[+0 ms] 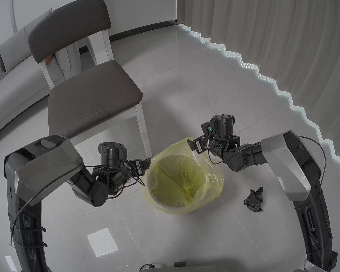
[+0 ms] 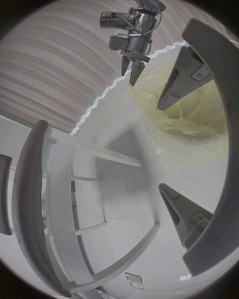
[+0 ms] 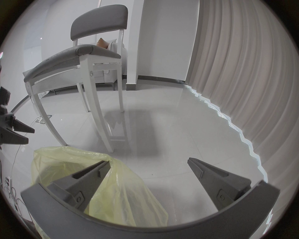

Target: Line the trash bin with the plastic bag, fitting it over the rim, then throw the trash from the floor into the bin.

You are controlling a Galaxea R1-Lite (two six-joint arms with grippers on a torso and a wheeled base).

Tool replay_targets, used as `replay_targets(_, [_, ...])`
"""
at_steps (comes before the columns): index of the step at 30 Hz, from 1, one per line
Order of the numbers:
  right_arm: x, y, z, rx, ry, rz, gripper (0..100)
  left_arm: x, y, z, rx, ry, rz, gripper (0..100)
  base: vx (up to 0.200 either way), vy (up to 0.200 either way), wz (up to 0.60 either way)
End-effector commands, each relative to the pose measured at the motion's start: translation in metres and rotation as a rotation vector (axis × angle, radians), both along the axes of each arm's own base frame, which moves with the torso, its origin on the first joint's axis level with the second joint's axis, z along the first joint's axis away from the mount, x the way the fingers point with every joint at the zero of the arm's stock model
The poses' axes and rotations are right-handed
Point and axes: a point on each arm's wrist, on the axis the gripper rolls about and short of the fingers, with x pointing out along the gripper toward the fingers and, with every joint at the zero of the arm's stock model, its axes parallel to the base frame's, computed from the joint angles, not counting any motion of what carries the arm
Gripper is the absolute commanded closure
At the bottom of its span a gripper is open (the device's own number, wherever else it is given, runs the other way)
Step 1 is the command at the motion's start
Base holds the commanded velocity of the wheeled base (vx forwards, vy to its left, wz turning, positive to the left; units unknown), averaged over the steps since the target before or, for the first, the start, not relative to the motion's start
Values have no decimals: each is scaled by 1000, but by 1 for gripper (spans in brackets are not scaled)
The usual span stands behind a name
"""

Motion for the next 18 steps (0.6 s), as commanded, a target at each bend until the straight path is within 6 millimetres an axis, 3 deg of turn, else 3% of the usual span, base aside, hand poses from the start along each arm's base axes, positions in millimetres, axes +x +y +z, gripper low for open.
replay_targets(1, [-13, -6, 10, 0, 25, -15, 0, 9, -3, -15, 9, 16, -1, 0, 0, 0, 0])
replay_targets(4, [-25, -13, 9, -17, 62, -17, 0, 16, -5, -22, 9, 19, -6, 0, 0, 0, 0])
replay_targets(9, [-29, -18, 14, -8, 51, -26, 0, 17, -4, -25, 7, 22, -7, 0, 0, 0, 0])
replay_targets(18, [-55, -30, -5, -35, 167, -38, 0, 15, -7, -16, -7, 9, -39, 0, 0, 0, 0])
